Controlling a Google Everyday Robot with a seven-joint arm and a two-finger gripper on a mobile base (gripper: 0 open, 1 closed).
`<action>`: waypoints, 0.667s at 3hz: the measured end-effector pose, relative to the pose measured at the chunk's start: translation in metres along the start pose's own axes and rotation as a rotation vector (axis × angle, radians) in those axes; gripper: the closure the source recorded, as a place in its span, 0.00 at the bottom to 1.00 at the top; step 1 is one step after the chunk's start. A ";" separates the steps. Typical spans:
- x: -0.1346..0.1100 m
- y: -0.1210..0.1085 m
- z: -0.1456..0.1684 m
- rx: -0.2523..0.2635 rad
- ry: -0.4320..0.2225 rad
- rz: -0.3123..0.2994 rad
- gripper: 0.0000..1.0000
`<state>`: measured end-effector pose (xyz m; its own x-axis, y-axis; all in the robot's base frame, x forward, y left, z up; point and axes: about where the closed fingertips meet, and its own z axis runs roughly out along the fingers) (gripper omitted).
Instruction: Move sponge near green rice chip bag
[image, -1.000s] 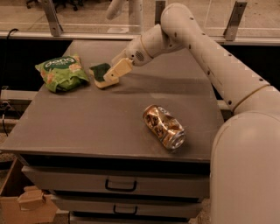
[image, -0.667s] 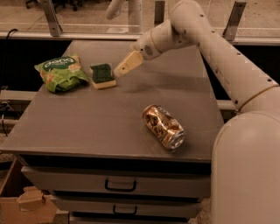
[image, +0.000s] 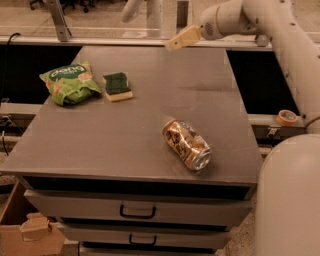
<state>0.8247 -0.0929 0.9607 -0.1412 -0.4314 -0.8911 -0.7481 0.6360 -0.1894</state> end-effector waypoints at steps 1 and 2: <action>-0.021 -0.064 -0.058 0.203 -0.082 0.009 0.00; -0.025 -0.068 -0.058 0.222 -0.101 0.009 0.00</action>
Offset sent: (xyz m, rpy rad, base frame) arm 0.0116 -0.0615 0.0487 0.0341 -0.1194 -0.1510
